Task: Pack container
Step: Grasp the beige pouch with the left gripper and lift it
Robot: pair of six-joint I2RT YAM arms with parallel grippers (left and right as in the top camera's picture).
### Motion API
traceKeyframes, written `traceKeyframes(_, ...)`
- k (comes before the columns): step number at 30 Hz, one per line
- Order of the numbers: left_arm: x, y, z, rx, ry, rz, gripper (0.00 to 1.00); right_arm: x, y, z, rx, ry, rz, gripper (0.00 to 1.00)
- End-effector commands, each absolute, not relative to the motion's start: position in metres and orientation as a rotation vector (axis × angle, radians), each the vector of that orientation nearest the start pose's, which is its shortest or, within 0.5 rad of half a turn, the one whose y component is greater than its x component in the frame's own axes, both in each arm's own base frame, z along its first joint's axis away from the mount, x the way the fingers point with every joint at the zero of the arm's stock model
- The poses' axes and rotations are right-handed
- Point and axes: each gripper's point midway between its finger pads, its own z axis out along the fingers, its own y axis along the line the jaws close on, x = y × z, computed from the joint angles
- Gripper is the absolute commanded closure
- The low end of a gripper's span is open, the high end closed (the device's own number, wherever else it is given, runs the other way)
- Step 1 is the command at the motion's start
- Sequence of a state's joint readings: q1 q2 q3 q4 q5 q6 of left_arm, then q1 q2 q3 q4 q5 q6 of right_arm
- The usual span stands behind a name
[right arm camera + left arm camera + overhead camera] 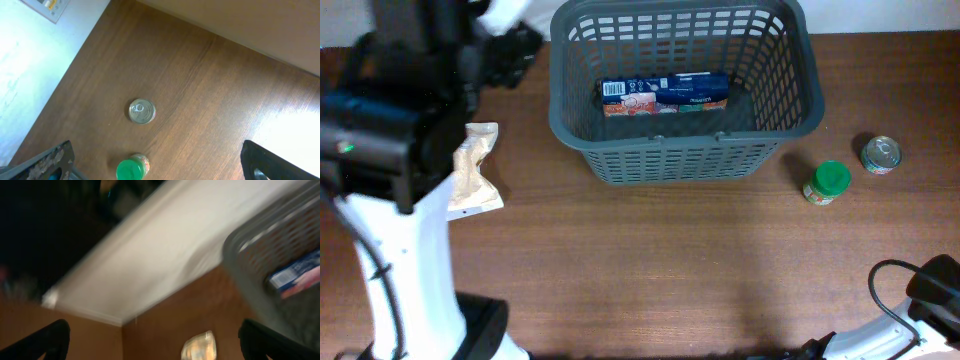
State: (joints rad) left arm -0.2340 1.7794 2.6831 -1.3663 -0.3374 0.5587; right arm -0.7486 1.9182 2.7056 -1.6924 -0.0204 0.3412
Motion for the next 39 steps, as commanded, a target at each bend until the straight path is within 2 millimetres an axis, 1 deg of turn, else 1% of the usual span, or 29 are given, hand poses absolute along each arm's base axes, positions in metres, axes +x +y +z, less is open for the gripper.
traceKeyframes(1,0.390,0.031,0.437,0.307,2.237,0.503,0.01,0.289,-0.265,0.383,1.295,2.126,-0.139,0.01)
traceKeyframes(2,0.387,0.049,0.404,0.232,2.358,0.456,0.01,0.289,-0.265,0.383,1.294,2.125,-0.139,0.01)
traceKeyframes(4,0.385,0.068,0.364,0.153,2.495,0.401,0.01,0.289,-0.265,0.383,1.295,2.126,-0.139,0.01)
traceKeyframes(5,0.383,0.079,0.333,0.115,2.588,0.361,0.01,0.289,-0.265,0.383,1.295,2.126,-0.139,0.01)
traceKeyframes(6,0.382,0.089,0.298,0.086,2.682,0.313,0.01,0.289,-0.265,0.383,1.295,2.126,-0.139,0.01)
traceKeyframes(8,0.380,0.107,0.241,0.025,2.816,0.255,0.01,0.289,-0.265,0.383,1.295,2.126,-0.139,0.01)
traceKeyframes(9,0.375,0.116,0.208,-0.040,2.893,0.233,0.01,0.289,-0.265,0.383,1.295,2.126,-0.139,0.01)
traceKeyframes(10,0.371,0.122,0.185,-0.075,2.950,0.217,0.01,0.289,-0.265,0.383,1.295,2.126,-0.139,0.01)
traceKeyframes(12,0.366,0.132,0.143,-0.113,3.041,0.187,0.01,0.289,-0.265,0.382,1.295,2.126,-0.139,0.01)
traceKeyframes(14,0.370,0.138,0.121,-0.130,3.069,0.178,0.00,0.289,-0.265,0.383,1.295,2.126,-0.139,0.01)
traceKeyframes(15,0.375,0.141,0.104,-0.136,3.090,0.171,0.00,0.289,-0.265,0.383,1.295,2.126,-0.139,0.01)
traceKeyframes(16,0.378,0.143,0.092,-0.135,3.106,0.165,0.00,0.289,-0.265,0.383,1.295,2.126,-0.139,0.01)
traceKeyframes(19,0.388,0.146,0.063,-0.102,3.130,0.154,0.00,0.289,-0.265,0.382,1.295,2.126,-0.139,0.01)
traceKeyframes(23,0.400,0.149,0.042,-0.063,3.122,0.154,0.00,0.289,-0.265,0.383,1.295,2.126,-0.139,0.01)
traceKeyframes(25,0.407,0.151,0.035,-0.061,3.106,0.151,0.00,0.289,-0.265,0.383,1.295,2.126,-0.139,0.01)
traceKeyframes(26,0.412,0.147,0.031,-0.059,3.089,0.107,0.00,0.289,-0.265,0.382,1.295,2.126,-0.139,0.01)
traceKeyframes(28,0.426,0.137,0.026,-0.054,3.035,0.003,0.01,0.289,-0.265,0.383,1.295,2.126,-0.139,0.01)
traceKeyframes(30,0.432,0.137,0.025,-0.071,3.013,-0.001,0.04,0.289,-0.265,0.383,1.295,2.126,-0.139,0.01)
traceKeyframes(37,0.436,0.139,0.025,-0.075,2.996,0.007,0.08,0.289,-0.265,0.383,1.295,2.126,-0.139,0.01)
traceKeyframes(39,0.435,0.142,0.025,-0.077,3.001,0.038,0.09,0.289,-0.265,0.382,1.295,2.126,-0.139,0.01)
